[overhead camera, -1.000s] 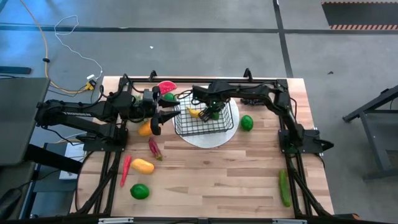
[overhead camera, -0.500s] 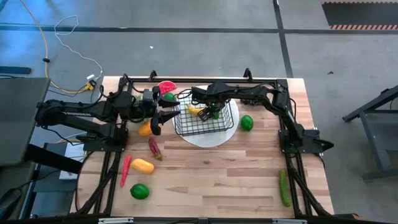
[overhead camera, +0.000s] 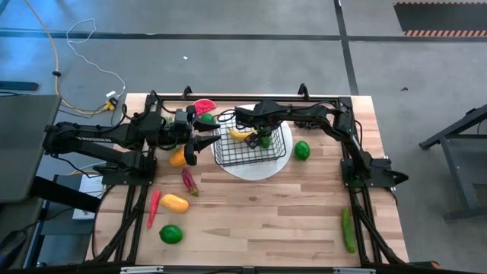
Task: Build produce basket
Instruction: Put the green lime into the black wire basket
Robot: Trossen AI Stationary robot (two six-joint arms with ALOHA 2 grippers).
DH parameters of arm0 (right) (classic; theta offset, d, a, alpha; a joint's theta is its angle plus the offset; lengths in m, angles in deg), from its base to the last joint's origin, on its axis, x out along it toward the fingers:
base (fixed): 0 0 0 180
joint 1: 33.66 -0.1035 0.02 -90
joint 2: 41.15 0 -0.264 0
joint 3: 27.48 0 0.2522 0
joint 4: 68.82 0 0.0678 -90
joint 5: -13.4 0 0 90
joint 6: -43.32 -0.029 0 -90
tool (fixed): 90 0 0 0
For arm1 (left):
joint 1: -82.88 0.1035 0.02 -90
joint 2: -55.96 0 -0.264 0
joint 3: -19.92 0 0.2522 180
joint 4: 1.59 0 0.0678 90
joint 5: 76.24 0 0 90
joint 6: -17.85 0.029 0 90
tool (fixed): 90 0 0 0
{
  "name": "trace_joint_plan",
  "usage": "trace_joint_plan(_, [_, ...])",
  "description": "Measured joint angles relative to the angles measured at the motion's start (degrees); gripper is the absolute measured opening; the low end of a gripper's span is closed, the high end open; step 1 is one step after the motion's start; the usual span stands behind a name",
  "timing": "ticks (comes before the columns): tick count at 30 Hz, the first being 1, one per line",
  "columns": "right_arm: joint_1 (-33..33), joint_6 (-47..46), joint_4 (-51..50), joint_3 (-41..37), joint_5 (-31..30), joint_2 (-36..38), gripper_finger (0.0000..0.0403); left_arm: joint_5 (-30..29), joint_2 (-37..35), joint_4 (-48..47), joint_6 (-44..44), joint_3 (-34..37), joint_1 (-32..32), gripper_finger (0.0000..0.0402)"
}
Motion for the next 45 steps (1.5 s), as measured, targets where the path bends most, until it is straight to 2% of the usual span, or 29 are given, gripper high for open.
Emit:
trace_joint_plan(5, [0.00,1.21,0.27,-0.02,-0.32,0.40,0.0293,0.02,0.00,-0.02,0.00,0.00,-0.01,0.0184])
trace_joint_plan(9, [0.00,3.92,1.13,-0.07,-1.24,3.51,0.0293,0.10,-0.02,-0.31,-0.01,0.00,0.00,0.0184])
trace_joint_plan(16, [-2.48,9.38,-0.01,-0.47,-5.40,13.41,0.0294,0.16,-0.02,-0.45,-0.01,0.00,0.00,0.0184])
trace_joint_plan(19, [-5.01,10.42,1.52,-5.05,-6.92,19.99,0.0294,0.18,-0.02,-0.48,-0.01,0.00,0.00,0.0184])
trace_joint_plan(22, [-7.67,9.22,7.32,-15.50,-6.93,29.26,0.0294,0.18,-0.02,-0.70,-0.01,0.00,0.00,0.0184])
trace_joint_plan(26, [-11.27,0.90,18.27,-32.34,-3.72,44.15,0.0294,0.18,-0.02,-0.70,-0.01,0.00,0.00,0.0184])
trace_joint_plan(30, [-14.80,-4.69,35.87,-45.21,-3.14,59.26,0.0294,0.14,-0.02,-0.68,0.11,0.00,0.00,0.0184])
trace_joint_plan(34, [-17.40,-2.73,58.01,-55.05,-3.92,70.76,0.0294,0.14,-0.02,-0.68,2.92,0.00,-0.01,0.0184])
trace_joint_plan(37, [-18.28,4.52,71.32,-60.52,-3.81,75.89,0.0294,0.12,-0.02,-0.68,3.44,0.00,0.00,0.0184])
trace_joint_plan(39, [-19.04,11.52,76.04,-62.95,-3.71,77.79,0.0294,0.12,-0.02,-0.68,3.51,0.00,0.00,0.0184])
trace_joint_plan(42, [-20.03,19.64,76.14,-64.55,-3.57,79.11,0.0294,0.10,-0.02,-0.88,5.31,0.00,0.00,0.0184])
trace_joint_plan(45, [-20.59,20.67,74.18,-64.70,-3.45,79.04,0.0294,0.14,-0.02,-1.11,7.83,0.00,-0.01,0.0184])
